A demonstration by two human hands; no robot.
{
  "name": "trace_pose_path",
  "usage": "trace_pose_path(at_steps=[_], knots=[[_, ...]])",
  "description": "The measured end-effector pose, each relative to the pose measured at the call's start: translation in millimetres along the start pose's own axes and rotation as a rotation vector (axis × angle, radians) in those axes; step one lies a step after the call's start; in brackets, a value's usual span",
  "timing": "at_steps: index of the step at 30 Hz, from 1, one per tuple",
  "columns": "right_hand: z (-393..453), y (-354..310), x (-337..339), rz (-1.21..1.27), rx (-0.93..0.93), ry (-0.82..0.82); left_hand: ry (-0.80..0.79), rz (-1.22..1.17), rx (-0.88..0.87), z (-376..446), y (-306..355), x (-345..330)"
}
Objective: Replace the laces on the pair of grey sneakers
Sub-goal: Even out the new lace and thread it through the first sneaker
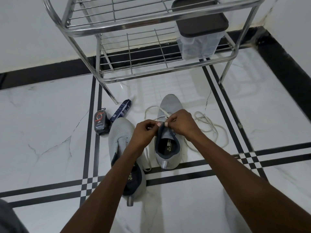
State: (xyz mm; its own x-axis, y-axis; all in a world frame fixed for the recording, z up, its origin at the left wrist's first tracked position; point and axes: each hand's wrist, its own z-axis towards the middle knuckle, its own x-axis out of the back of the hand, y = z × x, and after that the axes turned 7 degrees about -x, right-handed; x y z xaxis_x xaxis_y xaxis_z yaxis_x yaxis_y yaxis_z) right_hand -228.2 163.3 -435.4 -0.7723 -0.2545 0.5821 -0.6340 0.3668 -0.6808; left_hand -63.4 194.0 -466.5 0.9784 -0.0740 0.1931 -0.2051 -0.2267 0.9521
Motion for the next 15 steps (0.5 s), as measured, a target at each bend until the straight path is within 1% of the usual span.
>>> trace_pose_path(at_steps=[2,3,6,8,10,13,14,15], knots=[[-1,4,2,0.084,0.009,0.108,0.036,0.057,0.009,3,-3,-6],[-2,5,3,0.075,0.017,0.111,0.050,0.090,0.004,4,-3,-11],[-7,5,3,-0.049,-0.029,-0.049,0.096,0.187,-0.011,2,-2,-18],[-7,6,1,-0.050,-0.076,-0.109,0.136,0.156,-0.004,0,-4,-17],[-6,6,1,-0.015,-0.116,-0.079,0.171,0.021,-0.009,-2,-1,-18],[-6,5,-1,0.019,-0.143,-0.067,0.245,-0.402,0.010,0,20,-14],[-6,5,-1,0.037,-0.158,-0.066,0.242,-0.522,0.030,2,28,-11],[-6,6,-1,0.054,-0.169,-0.061,0.220,-0.562,0.042,2,36,-5]])
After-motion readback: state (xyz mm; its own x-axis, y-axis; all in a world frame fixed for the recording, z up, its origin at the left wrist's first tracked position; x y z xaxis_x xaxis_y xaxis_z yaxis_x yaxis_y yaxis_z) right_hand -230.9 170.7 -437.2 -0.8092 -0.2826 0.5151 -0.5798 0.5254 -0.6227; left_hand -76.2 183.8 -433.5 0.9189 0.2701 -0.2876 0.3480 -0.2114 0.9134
